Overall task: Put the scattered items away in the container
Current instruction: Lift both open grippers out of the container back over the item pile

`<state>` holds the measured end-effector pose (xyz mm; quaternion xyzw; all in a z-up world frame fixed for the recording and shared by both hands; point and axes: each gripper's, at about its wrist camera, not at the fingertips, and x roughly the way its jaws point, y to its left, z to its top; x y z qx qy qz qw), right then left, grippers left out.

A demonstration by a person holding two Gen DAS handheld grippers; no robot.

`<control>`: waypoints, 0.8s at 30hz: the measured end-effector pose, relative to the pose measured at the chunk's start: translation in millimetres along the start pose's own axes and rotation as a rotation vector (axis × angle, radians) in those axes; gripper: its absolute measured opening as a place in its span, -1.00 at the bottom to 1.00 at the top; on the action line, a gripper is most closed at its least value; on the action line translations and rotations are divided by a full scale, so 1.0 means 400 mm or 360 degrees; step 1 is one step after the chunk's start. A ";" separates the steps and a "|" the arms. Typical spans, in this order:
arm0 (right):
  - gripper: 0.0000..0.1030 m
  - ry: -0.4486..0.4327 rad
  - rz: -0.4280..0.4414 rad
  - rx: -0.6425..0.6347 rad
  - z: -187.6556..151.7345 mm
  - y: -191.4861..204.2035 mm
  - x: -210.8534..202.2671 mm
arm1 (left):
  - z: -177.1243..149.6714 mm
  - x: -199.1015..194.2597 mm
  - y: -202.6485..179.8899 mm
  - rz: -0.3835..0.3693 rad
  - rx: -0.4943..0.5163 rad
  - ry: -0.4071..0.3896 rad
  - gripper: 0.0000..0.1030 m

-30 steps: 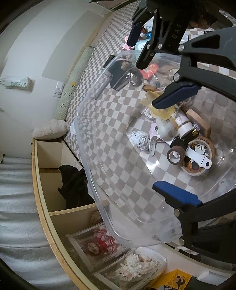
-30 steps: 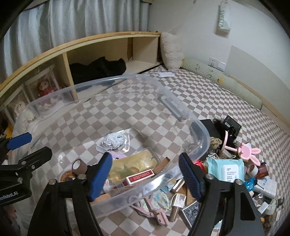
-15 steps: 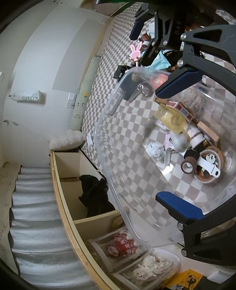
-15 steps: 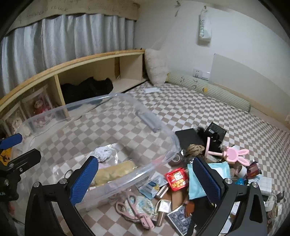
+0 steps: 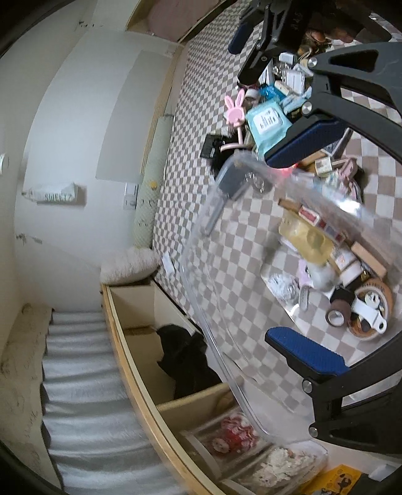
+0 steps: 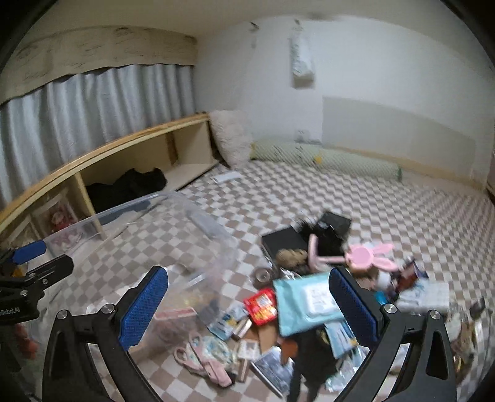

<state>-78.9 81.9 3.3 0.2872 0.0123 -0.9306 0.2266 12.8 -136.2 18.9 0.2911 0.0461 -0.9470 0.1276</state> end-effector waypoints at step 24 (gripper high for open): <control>1.00 0.0225 -0.0414 0.0255 -0.198 -0.342 -0.079 | -0.040 0.062 -0.333 -0.0261 0.0470 0.0154 1.00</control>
